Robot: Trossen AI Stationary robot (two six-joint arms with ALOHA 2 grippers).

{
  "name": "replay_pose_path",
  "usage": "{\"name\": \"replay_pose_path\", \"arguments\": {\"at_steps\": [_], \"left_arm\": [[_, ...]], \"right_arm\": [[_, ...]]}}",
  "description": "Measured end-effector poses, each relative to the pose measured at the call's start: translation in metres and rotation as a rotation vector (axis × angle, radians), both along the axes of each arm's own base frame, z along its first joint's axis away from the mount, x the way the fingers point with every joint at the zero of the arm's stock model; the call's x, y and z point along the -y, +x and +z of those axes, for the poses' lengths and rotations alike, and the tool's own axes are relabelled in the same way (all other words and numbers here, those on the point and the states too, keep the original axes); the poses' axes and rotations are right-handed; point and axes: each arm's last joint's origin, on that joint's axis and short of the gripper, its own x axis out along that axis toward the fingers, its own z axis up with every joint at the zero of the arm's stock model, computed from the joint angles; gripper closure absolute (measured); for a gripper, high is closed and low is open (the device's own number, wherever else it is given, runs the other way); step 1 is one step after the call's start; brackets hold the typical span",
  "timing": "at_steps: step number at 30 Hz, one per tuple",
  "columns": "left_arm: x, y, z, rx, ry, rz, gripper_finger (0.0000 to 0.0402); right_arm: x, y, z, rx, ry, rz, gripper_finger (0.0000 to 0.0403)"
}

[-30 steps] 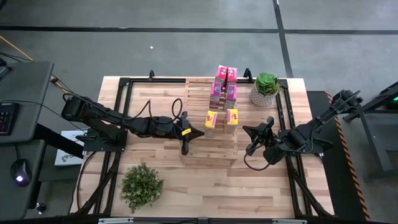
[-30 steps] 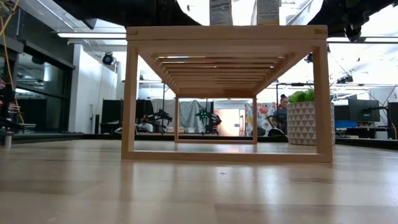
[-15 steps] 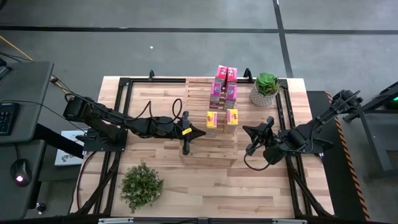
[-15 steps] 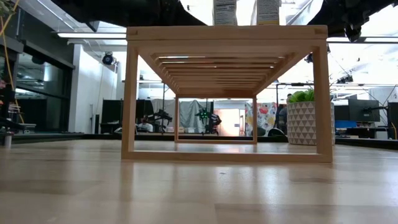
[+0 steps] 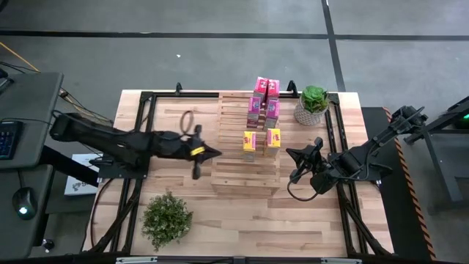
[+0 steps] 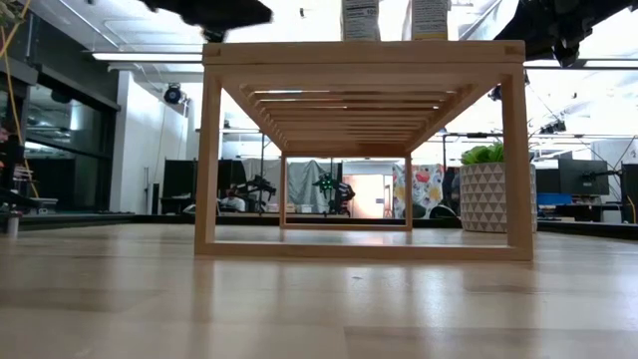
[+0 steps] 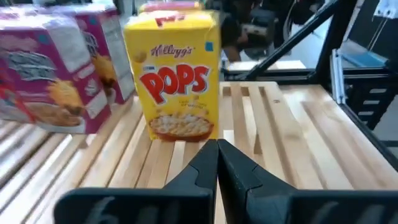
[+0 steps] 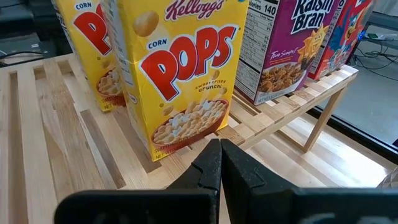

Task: Stack cereal on shelf
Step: Return to Home Position

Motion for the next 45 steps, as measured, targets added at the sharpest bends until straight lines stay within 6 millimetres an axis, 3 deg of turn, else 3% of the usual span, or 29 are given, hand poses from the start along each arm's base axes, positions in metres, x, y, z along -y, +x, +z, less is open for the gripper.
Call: {"name": "replay_pose_path", "arguments": {"at_steps": [7, 13, 18, 24, 29, 39, 45], "left_arm": [[0.006, -0.065, 0.007, 0.283, 0.066, 0.008, 0.0401], [0.011, -0.102, -0.01, 0.53, 0.14, -0.249, 0.0401], [0.009, -0.109, -0.034, 0.497, 0.125, -0.268, 0.0401], [0.006, -0.114, -0.038, 0.44, 0.162, -0.247, 0.0401], [-0.005, -0.114, -0.04, 0.403, 0.185, -0.127, 0.0401], [-0.022, -0.111, -0.049, 0.315, 0.121, -0.142, 0.0401], [-0.026, -0.12, -0.047, 0.318, 0.098, -0.126, 0.0401]], "right_arm": [[0.0, 0.0, 0.001, 0.009, 0.006, 0.0, 0.0403], [0.0, 0.001, 0.001, 0.015, 0.005, -0.005, 0.0403], [0.0, 0.001, 0.001, 0.028, 0.021, -0.012, 0.0403], [0.0, 0.001, 0.001, 0.023, 0.022, -0.008, 0.0403], [0.0, 0.001, 0.001, 0.022, 0.019, -0.008, 0.0403], [0.0, 0.001, 0.001, 0.024, 0.017, -0.012, 0.0403], [0.0, 0.0, 0.001, 0.019, 0.019, -0.007, 0.0403]]}}
